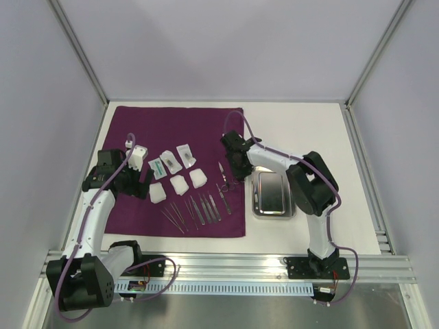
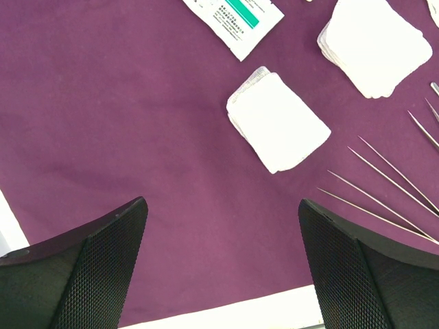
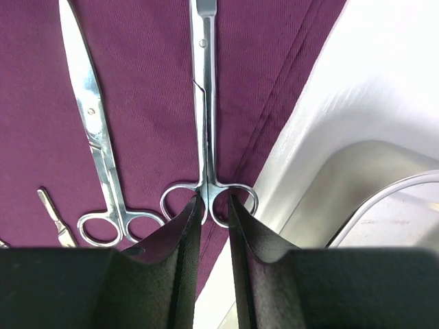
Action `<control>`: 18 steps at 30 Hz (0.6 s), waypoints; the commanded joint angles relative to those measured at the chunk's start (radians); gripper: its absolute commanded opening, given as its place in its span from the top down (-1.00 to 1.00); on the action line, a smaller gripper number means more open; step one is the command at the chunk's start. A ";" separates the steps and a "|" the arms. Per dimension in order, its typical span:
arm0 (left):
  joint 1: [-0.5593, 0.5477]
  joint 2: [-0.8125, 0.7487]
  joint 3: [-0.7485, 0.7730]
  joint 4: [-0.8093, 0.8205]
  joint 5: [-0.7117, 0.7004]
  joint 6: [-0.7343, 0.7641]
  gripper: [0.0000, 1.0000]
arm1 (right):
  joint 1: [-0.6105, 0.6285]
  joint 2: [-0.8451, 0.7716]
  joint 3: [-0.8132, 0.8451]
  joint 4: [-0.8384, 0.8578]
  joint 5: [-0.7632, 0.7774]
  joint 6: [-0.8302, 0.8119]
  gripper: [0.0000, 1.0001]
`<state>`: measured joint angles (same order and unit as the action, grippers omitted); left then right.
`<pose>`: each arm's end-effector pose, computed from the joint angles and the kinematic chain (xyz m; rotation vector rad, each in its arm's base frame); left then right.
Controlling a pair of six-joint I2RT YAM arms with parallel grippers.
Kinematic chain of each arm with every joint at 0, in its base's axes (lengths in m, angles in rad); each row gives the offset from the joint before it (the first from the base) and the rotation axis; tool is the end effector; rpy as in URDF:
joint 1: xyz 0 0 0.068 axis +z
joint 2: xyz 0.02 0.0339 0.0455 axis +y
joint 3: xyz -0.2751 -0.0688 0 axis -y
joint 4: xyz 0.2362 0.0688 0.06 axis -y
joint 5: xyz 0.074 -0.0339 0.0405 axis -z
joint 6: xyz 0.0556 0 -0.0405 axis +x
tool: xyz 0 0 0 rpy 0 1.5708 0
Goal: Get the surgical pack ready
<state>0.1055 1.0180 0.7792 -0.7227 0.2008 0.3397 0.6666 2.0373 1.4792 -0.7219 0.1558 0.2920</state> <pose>0.1929 0.0093 0.2447 0.3714 2.4779 -0.0722 0.3298 0.2485 0.1615 -0.4921 2.7694 -0.0049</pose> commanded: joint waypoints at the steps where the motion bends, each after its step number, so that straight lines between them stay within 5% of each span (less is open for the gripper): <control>1: 0.005 -0.002 0.042 -0.006 0.003 0.002 -1.00 | 0.007 -0.028 0.000 0.010 -0.001 0.006 0.51; 14: 0.005 -0.007 0.042 -0.001 0.006 0.004 -1.00 | 0.019 0.044 -0.003 0.033 -0.013 0.018 0.53; 18: 0.003 -0.002 0.043 -0.001 0.008 0.007 -1.00 | 0.027 0.046 -0.003 0.035 0.004 0.019 0.91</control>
<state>0.1055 1.0180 0.7792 -0.7223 0.2012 0.3401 0.6785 2.0472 1.4761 -0.7090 0.1520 0.2981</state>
